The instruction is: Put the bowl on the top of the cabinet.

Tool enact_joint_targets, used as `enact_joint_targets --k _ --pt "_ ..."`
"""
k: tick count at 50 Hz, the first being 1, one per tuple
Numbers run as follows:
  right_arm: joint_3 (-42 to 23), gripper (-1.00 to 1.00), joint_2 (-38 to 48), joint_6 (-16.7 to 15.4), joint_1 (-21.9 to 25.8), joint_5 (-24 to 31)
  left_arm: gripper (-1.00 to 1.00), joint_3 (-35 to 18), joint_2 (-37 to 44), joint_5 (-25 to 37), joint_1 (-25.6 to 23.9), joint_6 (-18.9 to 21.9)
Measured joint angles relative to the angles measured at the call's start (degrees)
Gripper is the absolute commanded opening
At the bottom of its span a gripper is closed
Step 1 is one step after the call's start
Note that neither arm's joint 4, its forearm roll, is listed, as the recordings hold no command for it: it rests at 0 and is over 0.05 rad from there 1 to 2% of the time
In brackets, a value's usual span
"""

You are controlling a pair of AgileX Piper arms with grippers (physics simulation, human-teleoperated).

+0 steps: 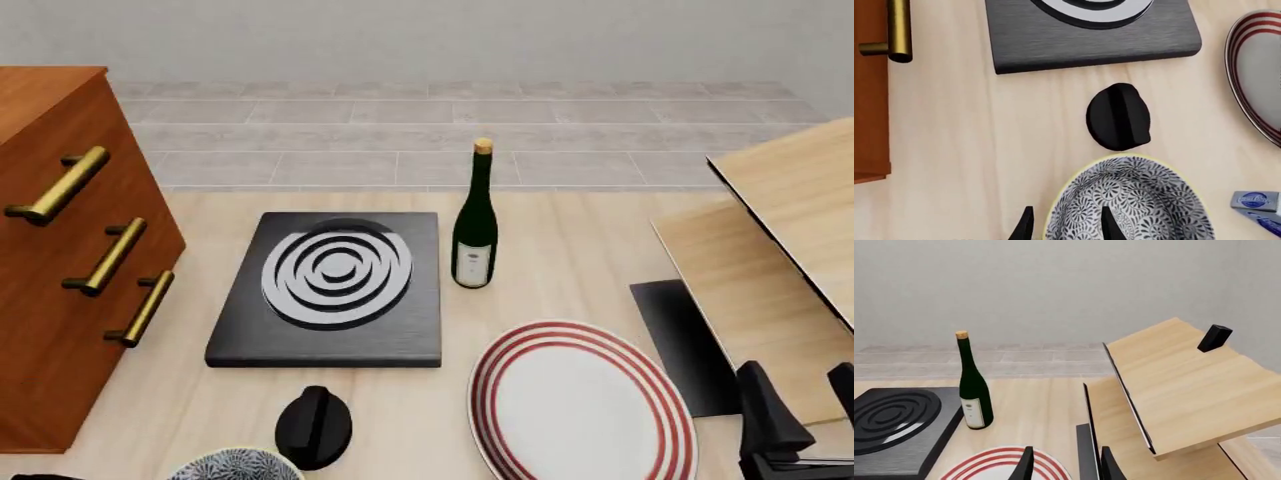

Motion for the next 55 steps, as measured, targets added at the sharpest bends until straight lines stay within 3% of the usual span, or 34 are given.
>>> enact_joint_targets --k 13,14,41,55 --pt "0.0 1.0 0.0 -0.1 0.0 0.0 1.0 -0.2 -0.8 0.7 -0.2 -1.3" --pt "0.0 1.0 0.0 -0.1 0.0 0.0 -1.0 -0.2 -0.9 0.8 -0.3 -1.4" --pt "-0.1 1.0 0.1 -0.3 -0.1 -0.1 -1.0 -0.2 -1.1 0.2 1.4 0.6" --pt "-0.1 1.0 0.0 -0.3 -0.2 -0.1 -1.0 -5.4 -3.1 3.2 1.2 2.5"
